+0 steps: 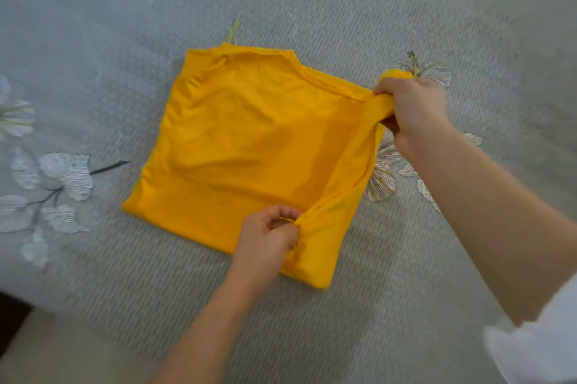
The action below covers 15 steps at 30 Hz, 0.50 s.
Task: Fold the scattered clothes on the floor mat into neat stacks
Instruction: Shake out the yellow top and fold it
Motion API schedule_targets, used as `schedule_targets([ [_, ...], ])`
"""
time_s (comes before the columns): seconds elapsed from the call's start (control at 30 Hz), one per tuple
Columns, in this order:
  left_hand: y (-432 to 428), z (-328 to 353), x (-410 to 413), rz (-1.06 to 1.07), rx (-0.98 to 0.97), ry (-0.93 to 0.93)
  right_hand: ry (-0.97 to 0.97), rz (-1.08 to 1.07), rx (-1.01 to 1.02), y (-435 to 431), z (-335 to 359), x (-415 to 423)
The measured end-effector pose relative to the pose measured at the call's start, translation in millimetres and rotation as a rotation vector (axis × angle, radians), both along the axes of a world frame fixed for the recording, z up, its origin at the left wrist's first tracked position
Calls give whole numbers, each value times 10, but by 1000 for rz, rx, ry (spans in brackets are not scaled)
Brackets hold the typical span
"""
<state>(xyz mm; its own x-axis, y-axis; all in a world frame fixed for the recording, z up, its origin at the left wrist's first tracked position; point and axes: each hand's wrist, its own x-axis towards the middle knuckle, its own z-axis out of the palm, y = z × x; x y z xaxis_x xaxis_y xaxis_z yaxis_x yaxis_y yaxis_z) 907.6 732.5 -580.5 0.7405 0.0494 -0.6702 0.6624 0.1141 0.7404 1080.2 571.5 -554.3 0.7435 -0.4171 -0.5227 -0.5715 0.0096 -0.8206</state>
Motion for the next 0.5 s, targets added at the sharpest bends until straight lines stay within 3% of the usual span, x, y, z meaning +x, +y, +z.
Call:
schedule_targets([
  [0.17, 873, 15, 49, 270, 87, 8, -80, 193, 23, 939, 139, 262],
  [0.3, 1449, -128, -42, 540, 158, 89, -15, 325, 145, 1437, 122, 324],
  [0.4, 1637, -258, -232, 749, 215, 153, 46, 354, -148, 1298, -142, 203],
  [0.5, 1574, -401, -455, 705, 153, 316, 138, 282, -426, 935, -413, -72],
])
